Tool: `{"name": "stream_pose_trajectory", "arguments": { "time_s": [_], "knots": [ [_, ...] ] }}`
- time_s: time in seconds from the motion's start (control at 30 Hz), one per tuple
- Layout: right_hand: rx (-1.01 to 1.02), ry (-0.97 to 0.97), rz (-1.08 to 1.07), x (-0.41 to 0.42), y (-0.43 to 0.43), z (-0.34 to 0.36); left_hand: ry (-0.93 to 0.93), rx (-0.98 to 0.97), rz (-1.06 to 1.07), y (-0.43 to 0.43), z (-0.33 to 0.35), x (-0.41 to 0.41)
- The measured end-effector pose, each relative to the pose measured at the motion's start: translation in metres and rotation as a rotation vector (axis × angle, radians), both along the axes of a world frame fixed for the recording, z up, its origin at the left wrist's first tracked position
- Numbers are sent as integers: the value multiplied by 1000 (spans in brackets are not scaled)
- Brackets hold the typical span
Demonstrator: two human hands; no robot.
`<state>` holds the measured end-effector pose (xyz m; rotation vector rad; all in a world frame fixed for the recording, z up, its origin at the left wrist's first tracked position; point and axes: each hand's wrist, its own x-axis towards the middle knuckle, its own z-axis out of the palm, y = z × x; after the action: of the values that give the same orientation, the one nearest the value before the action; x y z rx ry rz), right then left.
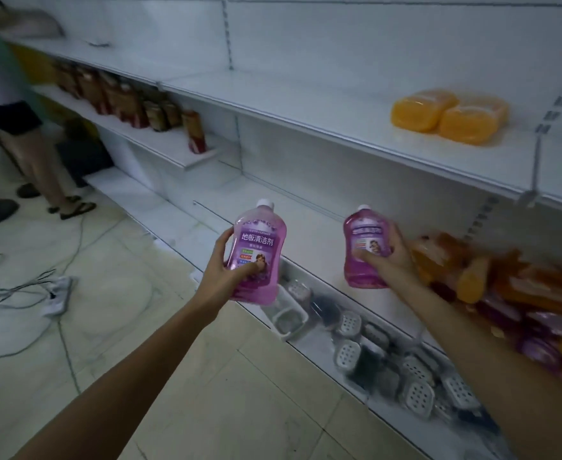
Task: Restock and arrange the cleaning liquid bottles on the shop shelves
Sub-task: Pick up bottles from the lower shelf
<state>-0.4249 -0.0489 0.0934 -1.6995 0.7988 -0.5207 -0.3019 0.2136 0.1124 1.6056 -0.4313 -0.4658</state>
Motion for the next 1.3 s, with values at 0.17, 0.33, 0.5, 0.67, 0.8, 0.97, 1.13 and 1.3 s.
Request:
{"name": "stream_pose_trajectory", "arguments": {
  "time_s": [0.17, 0.33, 0.5, 0.67, 0.8, 0.97, 1.13, 1.3],
  "knots": [
    [-103, -68, 218, 90, 65, 34, -20, -31, 196, 82, 27, 42],
    [-136, -180, 348, 155, 101, 71, -44, -73, 311, 119, 59, 84],
    [-183, -274, 417, 223, 100, 108, -95, -100, 296, 109, 87, 139],
    [-278, -315, 401, 299, 74, 143, -137, -121, 270, 69, 110, 214],
    [-370, -323, 373, 361, 47, 177, -159, -143, 276, 35, 127, 276],
    [-424, -322, 337, 422, 21, 207, -238, -159, 283, 7, 145, 341],
    [-425, -276, 280, 467, -4, 206, -310, -135, 256, -15, 155, 404],
    [-439, -210, 176, 513, -25, 201, -377, -84, 180, -49, 162, 489]
  ]
}}
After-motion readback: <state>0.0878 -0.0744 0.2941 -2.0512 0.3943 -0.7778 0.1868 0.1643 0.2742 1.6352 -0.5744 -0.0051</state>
